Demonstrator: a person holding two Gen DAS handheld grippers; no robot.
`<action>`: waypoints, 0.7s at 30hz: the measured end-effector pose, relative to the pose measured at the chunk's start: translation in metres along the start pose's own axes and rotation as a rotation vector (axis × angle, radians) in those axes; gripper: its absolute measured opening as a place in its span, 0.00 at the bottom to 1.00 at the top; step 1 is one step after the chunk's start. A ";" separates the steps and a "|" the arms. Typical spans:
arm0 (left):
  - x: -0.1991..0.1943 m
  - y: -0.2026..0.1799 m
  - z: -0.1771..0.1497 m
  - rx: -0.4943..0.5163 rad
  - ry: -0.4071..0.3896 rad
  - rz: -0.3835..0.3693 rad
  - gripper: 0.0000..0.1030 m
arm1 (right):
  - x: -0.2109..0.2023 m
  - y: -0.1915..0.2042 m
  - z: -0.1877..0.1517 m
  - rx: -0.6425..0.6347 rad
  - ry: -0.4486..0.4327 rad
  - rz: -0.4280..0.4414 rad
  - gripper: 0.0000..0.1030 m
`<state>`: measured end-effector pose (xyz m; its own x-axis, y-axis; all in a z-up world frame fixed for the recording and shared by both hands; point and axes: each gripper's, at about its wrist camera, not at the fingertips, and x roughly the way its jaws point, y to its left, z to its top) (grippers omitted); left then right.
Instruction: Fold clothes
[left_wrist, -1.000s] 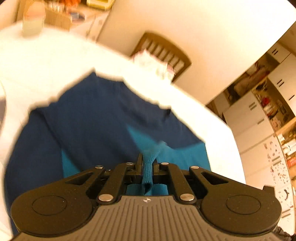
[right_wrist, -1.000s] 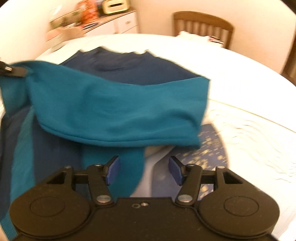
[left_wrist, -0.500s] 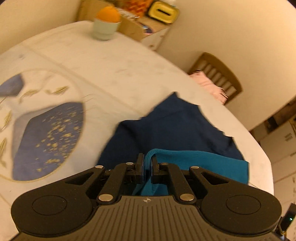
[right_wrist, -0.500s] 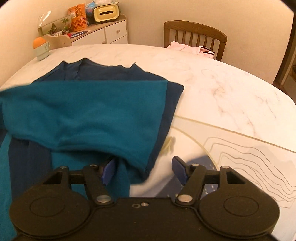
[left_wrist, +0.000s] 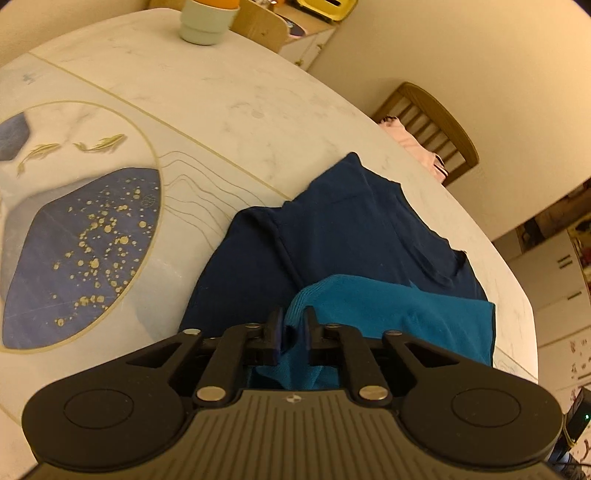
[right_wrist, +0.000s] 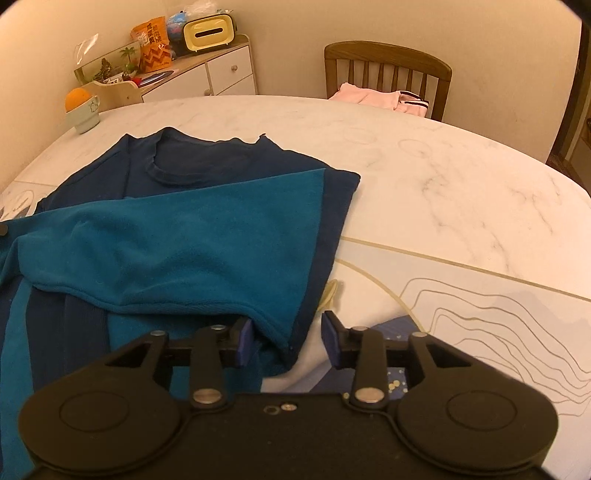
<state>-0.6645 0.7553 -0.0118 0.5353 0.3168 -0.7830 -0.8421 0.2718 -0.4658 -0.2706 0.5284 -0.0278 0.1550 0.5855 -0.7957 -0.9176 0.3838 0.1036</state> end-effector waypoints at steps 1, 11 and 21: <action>0.001 0.000 0.000 0.002 0.017 -0.008 0.34 | 0.000 -0.001 0.000 0.003 0.003 0.004 1.00; 0.021 -0.006 -0.020 0.147 0.152 0.056 0.76 | 0.000 -0.006 0.007 -0.032 0.024 0.003 1.00; 0.020 -0.031 -0.038 0.282 0.051 0.183 0.06 | 0.003 -0.007 0.002 0.039 0.037 0.018 1.00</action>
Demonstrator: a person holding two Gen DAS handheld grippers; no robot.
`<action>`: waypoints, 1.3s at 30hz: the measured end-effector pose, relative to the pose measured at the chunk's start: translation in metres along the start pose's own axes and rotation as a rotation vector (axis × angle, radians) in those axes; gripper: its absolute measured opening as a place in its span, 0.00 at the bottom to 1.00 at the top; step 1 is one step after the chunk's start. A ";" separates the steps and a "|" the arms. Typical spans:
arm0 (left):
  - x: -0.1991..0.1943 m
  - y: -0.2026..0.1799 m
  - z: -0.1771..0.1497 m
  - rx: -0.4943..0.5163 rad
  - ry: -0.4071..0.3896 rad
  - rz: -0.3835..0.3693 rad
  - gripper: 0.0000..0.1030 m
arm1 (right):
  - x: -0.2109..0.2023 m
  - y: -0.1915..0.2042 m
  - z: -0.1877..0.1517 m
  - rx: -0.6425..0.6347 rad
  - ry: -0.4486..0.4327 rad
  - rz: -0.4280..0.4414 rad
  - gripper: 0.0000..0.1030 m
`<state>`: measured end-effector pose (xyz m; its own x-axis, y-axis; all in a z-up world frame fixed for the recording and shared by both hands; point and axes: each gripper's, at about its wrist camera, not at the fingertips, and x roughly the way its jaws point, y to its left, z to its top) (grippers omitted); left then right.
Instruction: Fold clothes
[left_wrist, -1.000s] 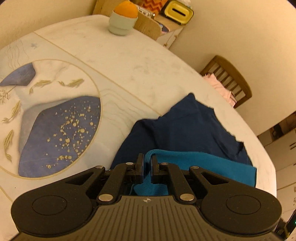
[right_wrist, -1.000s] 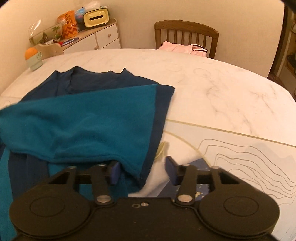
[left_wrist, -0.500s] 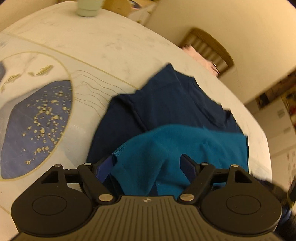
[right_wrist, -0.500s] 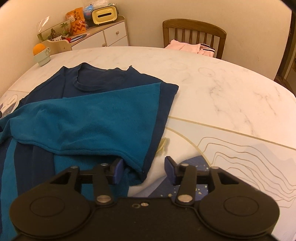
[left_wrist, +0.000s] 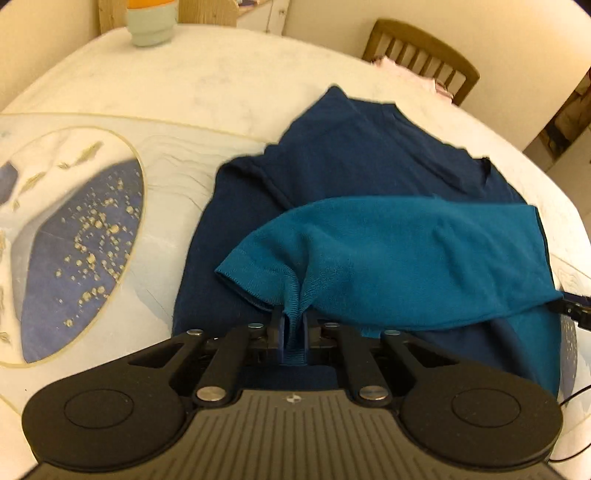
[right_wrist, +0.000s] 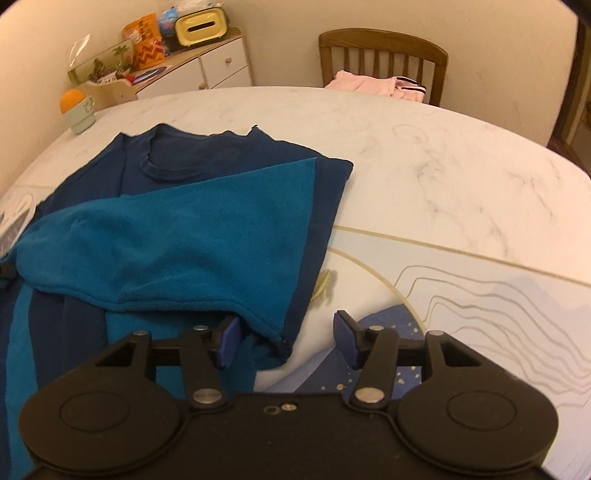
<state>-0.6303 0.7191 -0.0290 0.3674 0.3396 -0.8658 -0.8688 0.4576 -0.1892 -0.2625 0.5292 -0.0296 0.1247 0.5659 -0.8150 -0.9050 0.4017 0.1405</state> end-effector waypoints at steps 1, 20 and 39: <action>-0.003 0.000 0.000 0.013 -0.021 0.013 0.06 | -0.001 0.000 -0.001 0.009 0.000 0.003 1.00; -0.025 0.025 -0.009 -0.040 -0.049 0.067 0.06 | -0.016 -0.001 -0.005 -0.066 -0.041 -0.065 1.00; -0.054 0.026 -0.059 0.053 0.046 0.020 0.65 | -0.066 0.012 -0.033 -0.200 -0.014 0.097 1.00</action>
<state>-0.6920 0.6636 -0.0146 0.3337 0.3118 -0.8896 -0.8564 0.4946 -0.1479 -0.2949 0.4727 0.0068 0.0373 0.6051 -0.7953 -0.9755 0.1946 0.1023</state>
